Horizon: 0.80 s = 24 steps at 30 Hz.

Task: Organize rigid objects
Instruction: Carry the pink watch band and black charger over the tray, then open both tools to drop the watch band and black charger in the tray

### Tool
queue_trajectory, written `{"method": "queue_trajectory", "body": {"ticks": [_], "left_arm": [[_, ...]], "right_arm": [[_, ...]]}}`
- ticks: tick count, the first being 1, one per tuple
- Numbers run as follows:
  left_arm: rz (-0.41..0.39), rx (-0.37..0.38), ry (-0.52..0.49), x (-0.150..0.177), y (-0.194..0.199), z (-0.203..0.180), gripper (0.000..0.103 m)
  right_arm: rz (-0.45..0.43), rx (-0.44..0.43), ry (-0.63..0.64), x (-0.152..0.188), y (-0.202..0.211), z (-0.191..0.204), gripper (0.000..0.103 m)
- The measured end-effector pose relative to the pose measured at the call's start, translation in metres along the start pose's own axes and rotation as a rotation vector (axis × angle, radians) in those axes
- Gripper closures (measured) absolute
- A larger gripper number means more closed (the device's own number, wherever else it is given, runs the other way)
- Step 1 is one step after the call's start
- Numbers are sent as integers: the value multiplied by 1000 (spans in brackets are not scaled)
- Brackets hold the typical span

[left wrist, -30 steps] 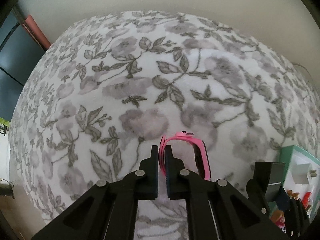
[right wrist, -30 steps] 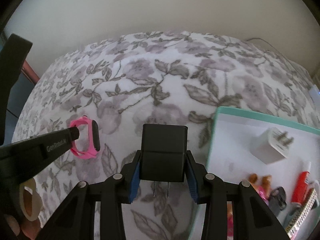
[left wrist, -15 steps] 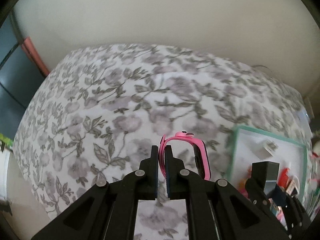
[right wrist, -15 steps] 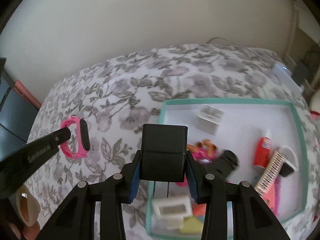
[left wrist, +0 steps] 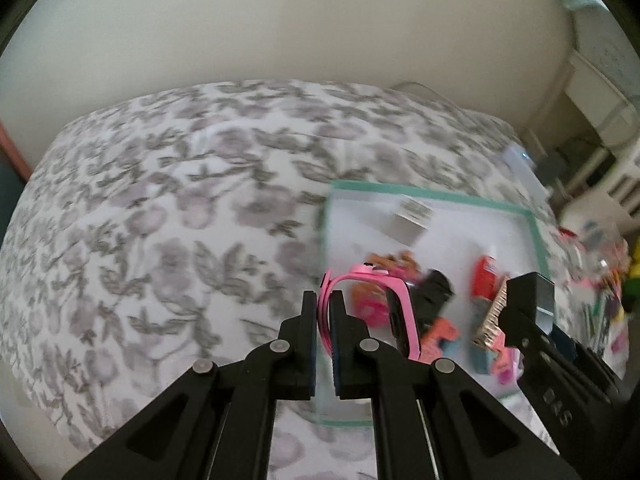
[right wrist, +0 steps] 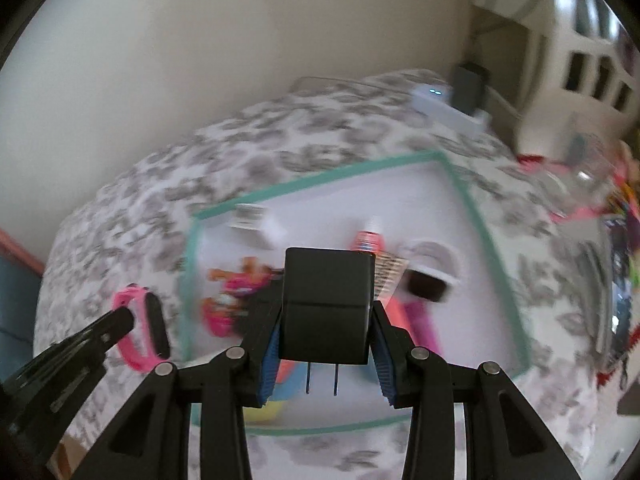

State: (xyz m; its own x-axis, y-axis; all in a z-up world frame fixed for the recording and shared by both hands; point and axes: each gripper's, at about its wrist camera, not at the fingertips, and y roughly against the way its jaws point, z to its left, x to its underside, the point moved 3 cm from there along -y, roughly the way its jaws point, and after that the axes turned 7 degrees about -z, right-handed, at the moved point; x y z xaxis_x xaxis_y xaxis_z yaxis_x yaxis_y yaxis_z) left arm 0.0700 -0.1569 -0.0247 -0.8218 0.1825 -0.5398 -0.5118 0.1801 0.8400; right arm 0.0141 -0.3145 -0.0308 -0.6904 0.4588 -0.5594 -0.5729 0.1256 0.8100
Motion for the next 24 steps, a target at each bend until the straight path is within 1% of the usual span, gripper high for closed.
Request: {"method": "queue_trajectory", "body": {"ticks": [3, 6, 9, 12, 14, 17, 19, 24], "left_arm": [[8, 23, -56, 7, -4, -22, 97], [18, 46, -108, 11, -10, -39, 97], [23, 45, -164, 18, -15, -53, 97], [35, 41, -206, 24, -22, -63, 97], [49, 42, -225, 28, -27, -67, 96], [57, 21, -255, 33, -33, -70, 96], [61, 25, -254, 34, -34, -71, 93], [58, 9, -253, 34, -36, -68, 93]], "right_arm": [[29, 52, -36, 3, -8, -21, 60], [54, 86, -59, 6, -15, -36, 60], [78, 109, -54, 11, -21, -41, 60], [98, 110, -46, 14, -26, -40, 60], [101, 113, -38, 15, -28, -39, 60], [101, 109, -41, 16, -27, -39, 60], [103, 111, -39, 16, -28, -38, 60], [116, 111, -31, 17, -30, -36, 60]]}}
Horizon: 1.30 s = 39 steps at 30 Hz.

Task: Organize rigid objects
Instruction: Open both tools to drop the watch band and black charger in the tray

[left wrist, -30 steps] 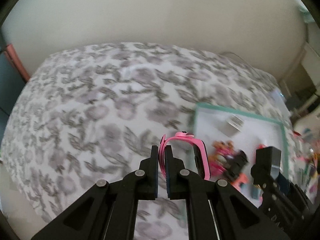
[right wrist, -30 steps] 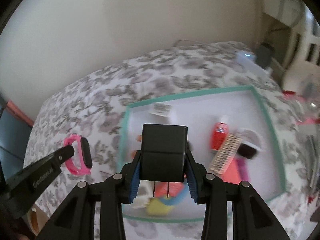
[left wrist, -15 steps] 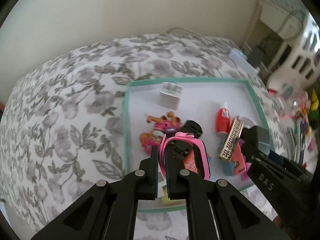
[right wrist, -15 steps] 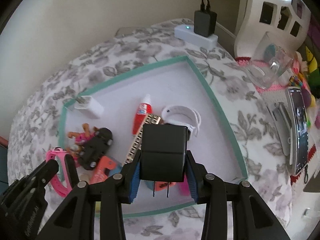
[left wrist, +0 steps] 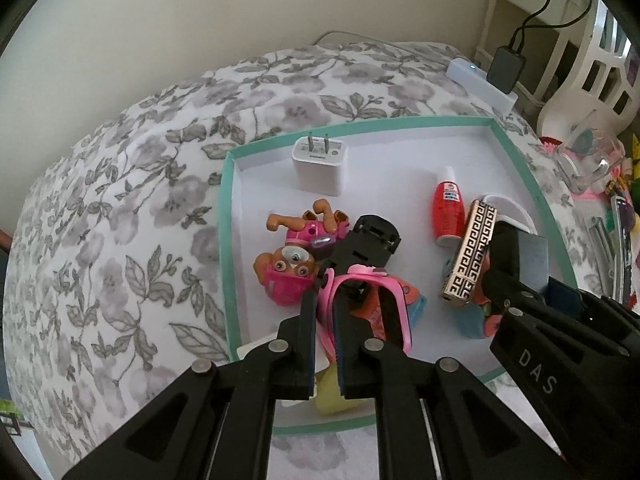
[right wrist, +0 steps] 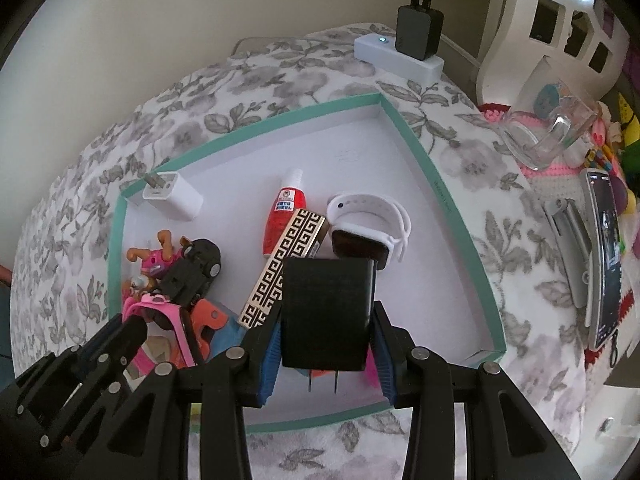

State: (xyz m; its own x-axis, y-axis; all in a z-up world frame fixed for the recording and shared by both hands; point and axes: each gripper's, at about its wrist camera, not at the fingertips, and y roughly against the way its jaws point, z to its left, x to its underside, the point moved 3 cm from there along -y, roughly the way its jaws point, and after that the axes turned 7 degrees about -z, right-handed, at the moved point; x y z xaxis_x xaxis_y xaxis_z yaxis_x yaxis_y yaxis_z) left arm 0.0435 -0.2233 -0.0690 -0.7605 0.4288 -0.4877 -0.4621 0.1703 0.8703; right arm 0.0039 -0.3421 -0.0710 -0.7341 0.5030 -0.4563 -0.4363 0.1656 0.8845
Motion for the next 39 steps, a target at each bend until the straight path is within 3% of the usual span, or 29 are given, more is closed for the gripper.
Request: {"method": "queue_trajectory", "body": {"ticks": [3, 5, 7, 11, 20, 27, 30, 33, 39], "left_arm": [[0, 2, 5, 0, 0, 1, 93], [-7, -2, 5, 0, 2, 2, 85], [-11, -3, 9, -1, 3, 4, 69], [-17, -12, 23, -1, 7, 9, 63], [0, -70, 107, 4, 11, 40, 45], [1, -166, 195, 13, 18, 78, 17], [9, -197, 229, 19, 20, 92, 15], [19, -210, 251, 25, 20, 101, 6], [24, -229, 276, 34, 23, 111, 3]], "right_arm": [[0, 0, 4, 0, 0, 1, 60], [1, 1, 7, 1, 0, 1, 60], [5, 1, 9, 1, -1, 2, 60], [10, 10, 26, 2, -1, 4, 59], [-11, 10, 72, 3, 4, 14, 45], [-27, 2, 119, 10, 9, 24, 31], [-28, -8, 141, 14, 10, 29, 22], [-37, -17, 149, 17, 12, 32, 22], [-51, -33, 174, 24, 17, 39, 21]]}}
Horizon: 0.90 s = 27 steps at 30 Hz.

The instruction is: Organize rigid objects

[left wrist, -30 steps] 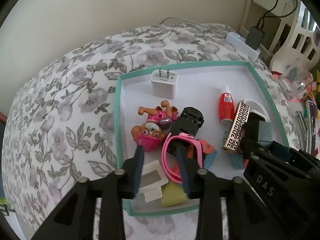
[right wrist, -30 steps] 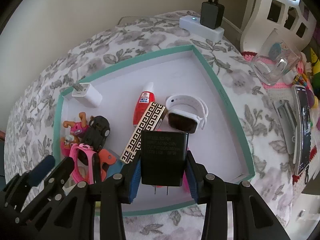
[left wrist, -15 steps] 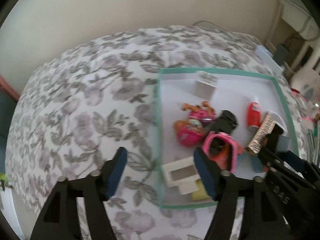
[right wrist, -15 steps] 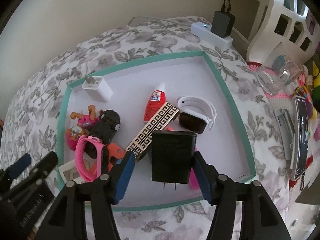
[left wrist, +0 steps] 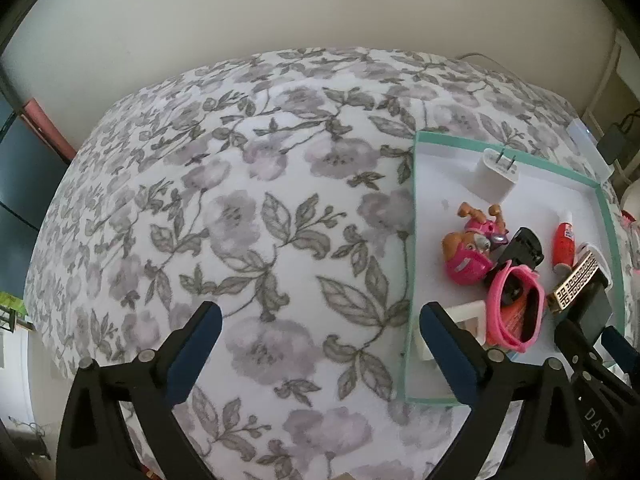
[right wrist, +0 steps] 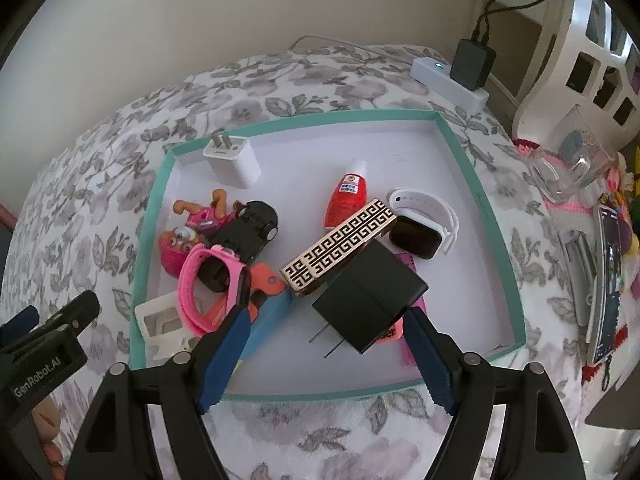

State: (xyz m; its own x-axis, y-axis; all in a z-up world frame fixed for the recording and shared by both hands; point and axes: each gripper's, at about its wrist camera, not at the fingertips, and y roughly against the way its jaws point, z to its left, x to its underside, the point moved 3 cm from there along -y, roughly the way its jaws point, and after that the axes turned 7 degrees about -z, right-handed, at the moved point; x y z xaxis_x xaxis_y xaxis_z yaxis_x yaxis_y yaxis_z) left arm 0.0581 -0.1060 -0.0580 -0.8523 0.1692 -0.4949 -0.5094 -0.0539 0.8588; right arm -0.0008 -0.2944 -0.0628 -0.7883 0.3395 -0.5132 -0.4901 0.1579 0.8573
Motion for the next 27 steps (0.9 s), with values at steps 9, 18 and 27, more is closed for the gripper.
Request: {"method": "queue_trajectory", "body": {"ticks": [9, 18, 27], "left_arm": [[-2, -5, 9, 11, 7, 17, 2], [-20, -1, 23, 17, 15, 24, 2], [-38, 31, 20, 21, 26, 23, 2]], "right_arm": [[-19, -12, 25, 7, 8, 8, 0], [-40, -17, 42, 11, 17, 14, 0], [-60, -25, 56, 14, 28, 20, 0]]}}
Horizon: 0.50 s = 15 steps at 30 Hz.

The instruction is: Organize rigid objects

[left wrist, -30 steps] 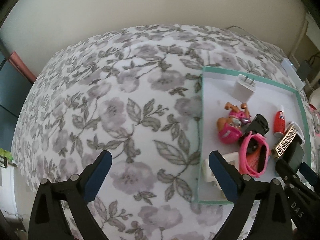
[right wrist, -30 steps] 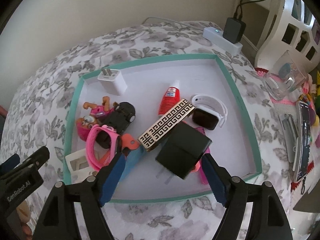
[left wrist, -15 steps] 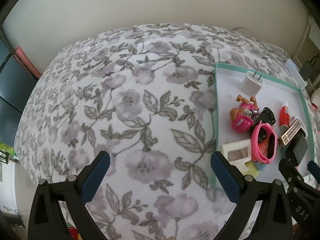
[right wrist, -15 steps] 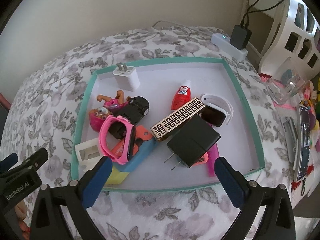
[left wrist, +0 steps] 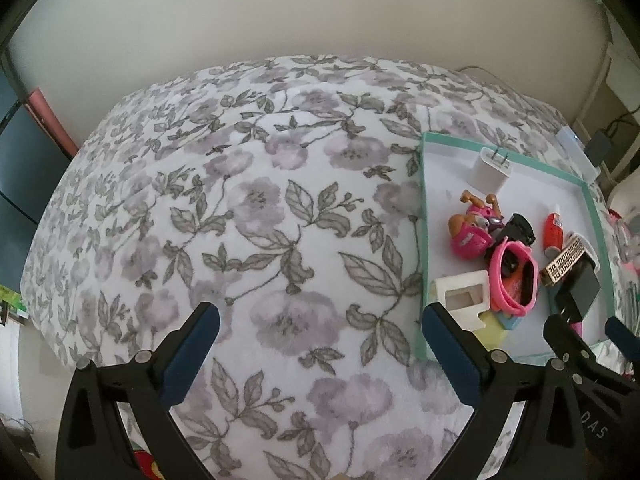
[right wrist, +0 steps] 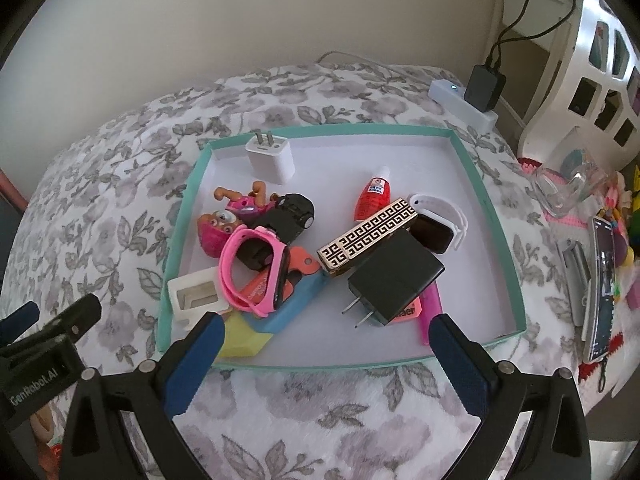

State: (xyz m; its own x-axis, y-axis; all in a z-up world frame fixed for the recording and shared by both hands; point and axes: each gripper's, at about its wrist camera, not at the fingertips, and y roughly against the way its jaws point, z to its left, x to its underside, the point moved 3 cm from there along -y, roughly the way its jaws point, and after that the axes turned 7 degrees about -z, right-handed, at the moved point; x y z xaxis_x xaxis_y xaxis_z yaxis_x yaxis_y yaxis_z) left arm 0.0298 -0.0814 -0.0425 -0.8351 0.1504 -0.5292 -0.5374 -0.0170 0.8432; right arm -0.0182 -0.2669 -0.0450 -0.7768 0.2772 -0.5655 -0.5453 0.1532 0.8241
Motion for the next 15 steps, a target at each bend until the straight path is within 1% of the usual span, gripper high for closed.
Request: {"method": "queue_trajectory", "body": {"ticks": [6, 15], "left_arm": [[7, -5, -19, 2, 3, -2, 2], [-2, -23, 5, 2, 7, 5, 2]], "right_arm": [[-12, -3, -6, -1, 5, 0, 0], [-25, -9, -7, -2, 11, 1, 0]]}}
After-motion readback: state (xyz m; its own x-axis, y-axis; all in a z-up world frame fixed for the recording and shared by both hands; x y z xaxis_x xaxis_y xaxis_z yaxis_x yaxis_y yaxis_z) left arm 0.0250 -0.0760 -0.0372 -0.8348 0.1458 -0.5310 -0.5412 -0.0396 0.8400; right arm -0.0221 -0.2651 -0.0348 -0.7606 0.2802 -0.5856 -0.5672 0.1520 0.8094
